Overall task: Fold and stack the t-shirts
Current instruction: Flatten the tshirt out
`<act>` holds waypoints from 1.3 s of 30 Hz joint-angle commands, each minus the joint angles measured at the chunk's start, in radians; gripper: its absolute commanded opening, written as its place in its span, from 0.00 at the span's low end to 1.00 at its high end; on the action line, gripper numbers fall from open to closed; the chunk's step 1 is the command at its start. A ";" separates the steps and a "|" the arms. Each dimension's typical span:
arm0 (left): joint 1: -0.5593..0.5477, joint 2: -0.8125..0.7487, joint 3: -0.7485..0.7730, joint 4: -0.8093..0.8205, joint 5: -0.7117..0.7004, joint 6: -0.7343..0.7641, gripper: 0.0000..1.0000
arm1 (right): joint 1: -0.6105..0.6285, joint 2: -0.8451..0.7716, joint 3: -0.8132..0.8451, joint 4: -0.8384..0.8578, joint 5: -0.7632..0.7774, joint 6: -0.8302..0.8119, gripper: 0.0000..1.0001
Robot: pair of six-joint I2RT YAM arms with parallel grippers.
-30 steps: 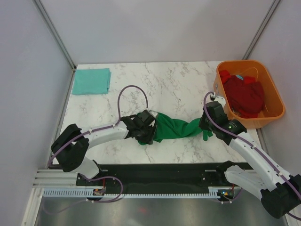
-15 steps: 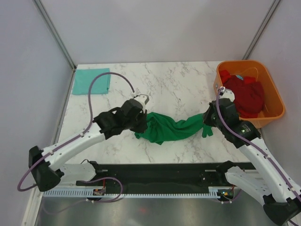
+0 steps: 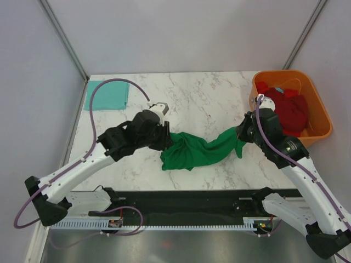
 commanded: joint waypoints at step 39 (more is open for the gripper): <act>0.013 -0.040 0.156 -0.180 -0.152 -0.065 0.02 | -0.001 -0.044 0.125 -0.014 0.114 -0.030 0.00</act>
